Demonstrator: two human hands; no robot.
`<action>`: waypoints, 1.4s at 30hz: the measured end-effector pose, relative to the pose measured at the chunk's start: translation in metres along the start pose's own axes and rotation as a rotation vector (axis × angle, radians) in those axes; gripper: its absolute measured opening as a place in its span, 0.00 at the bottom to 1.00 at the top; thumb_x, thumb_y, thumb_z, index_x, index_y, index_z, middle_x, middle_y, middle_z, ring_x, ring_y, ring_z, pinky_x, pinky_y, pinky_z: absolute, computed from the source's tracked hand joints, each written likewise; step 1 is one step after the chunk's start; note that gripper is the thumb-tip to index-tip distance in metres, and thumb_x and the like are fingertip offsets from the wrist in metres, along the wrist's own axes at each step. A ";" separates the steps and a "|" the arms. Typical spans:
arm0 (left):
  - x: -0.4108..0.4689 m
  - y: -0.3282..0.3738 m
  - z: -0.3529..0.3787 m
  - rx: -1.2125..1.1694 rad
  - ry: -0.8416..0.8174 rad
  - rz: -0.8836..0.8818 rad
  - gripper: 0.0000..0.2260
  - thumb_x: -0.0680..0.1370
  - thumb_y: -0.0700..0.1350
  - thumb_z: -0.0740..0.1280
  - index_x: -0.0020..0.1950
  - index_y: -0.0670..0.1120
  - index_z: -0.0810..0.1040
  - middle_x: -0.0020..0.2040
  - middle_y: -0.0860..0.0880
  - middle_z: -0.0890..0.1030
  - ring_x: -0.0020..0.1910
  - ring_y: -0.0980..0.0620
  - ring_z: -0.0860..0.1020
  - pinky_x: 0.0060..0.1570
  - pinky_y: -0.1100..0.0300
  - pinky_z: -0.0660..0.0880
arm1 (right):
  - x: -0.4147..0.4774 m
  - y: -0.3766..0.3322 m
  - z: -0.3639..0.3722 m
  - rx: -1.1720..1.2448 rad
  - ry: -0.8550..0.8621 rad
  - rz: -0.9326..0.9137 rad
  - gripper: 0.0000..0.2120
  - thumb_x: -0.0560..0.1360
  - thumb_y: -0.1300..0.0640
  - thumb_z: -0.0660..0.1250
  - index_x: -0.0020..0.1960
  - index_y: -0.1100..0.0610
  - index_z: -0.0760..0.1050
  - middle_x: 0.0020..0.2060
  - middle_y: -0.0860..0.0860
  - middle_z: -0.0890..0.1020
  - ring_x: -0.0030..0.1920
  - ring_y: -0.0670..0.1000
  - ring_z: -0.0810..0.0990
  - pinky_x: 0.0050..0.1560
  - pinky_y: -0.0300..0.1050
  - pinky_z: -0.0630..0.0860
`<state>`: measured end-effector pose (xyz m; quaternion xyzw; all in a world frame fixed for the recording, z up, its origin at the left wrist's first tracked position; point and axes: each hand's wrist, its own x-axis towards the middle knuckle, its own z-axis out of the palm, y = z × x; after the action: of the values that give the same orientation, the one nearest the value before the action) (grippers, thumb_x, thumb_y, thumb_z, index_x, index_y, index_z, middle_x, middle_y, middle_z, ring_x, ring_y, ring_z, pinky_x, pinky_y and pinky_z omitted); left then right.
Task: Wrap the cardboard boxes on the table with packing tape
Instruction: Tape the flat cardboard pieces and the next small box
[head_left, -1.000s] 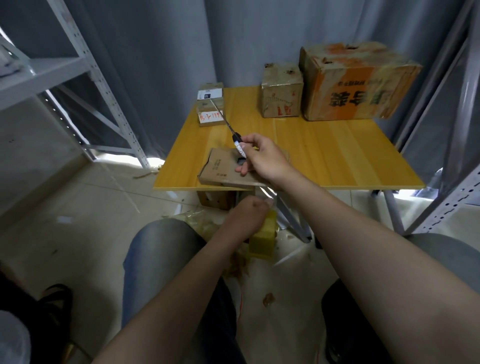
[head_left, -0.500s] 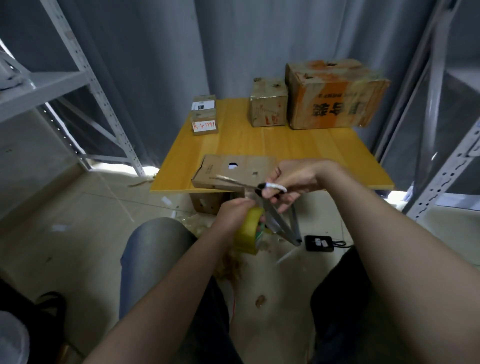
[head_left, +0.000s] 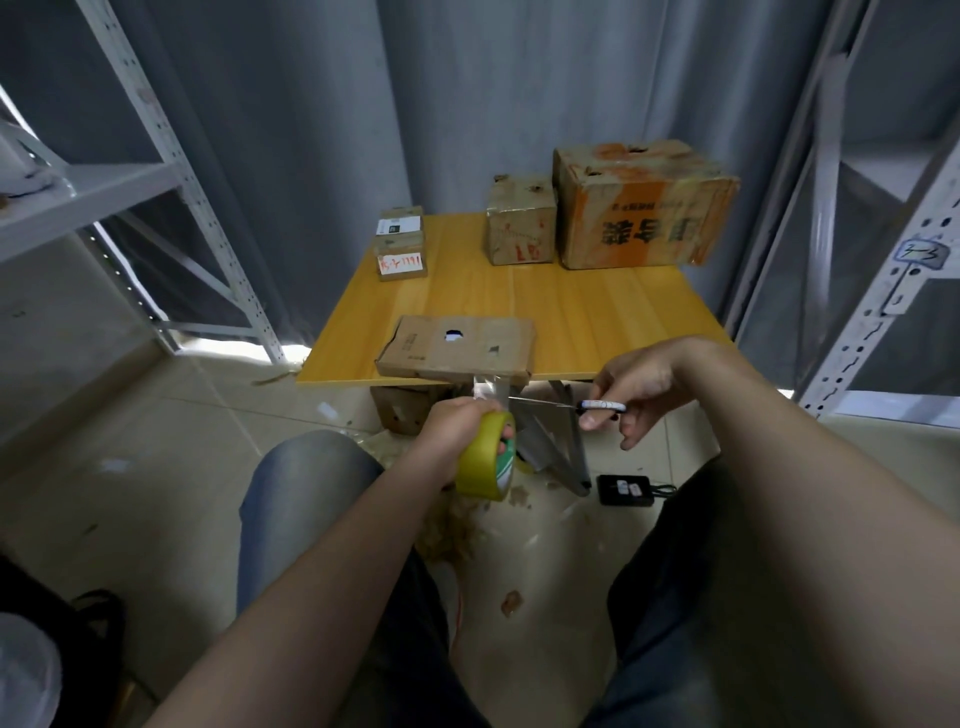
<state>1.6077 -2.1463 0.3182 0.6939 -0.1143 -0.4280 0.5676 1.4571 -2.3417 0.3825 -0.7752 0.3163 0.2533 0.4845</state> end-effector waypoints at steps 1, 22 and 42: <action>0.001 0.000 0.000 0.009 0.000 -0.002 0.09 0.83 0.43 0.67 0.58 0.39 0.81 0.38 0.40 0.83 0.26 0.47 0.77 0.29 0.59 0.78 | 0.003 -0.002 0.002 -0.007 0.016 -0.017 0.29 0.62 0.51 0.82 0.57 0.65 0.78 0.34 0.54 0.80 0.36 0.52 0.81 0.63 0.60 0.81; 0.018 -0.003 -0.002 0.059 0.020 0.001 0.07 0.81 0.45 0.69 0.52 0.43 0.84 0.37 0.41 0.86 0.25 0.49 0.79 0.30 0.60 0.79 | 0.032 -0.017 0.008 0.001 0.131 -0.153 0.15 0.65 0.51 0.85 0.39 0.59 0.83 0.30 0.54 0.78 0.26 0.47 0.76 0.38 0.47 0.85; 0.019 -0.006 -0.004 0.050 0.021 -0.016 0.07 0.80 0.46 0.70 0.53 0.44 0.85 0.38 0.42 0.86 0.28 0.49 0.80 0.35 0.57 0.79 | 0.032 -0.023 0.012 -0.007 0.158 -0.080 0.19 0.67 0.56 0.84 0.49 0.68 0.84 0.33 0.57 0.81 0.26 0.47 0.76 0.38 0.47 0.85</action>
<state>1.6201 -2.1541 0.3043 0.7131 -0.1134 -0.4222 0.5481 1.4947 -2.3307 0.3687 -0.8066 0.3212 0.1730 0.4650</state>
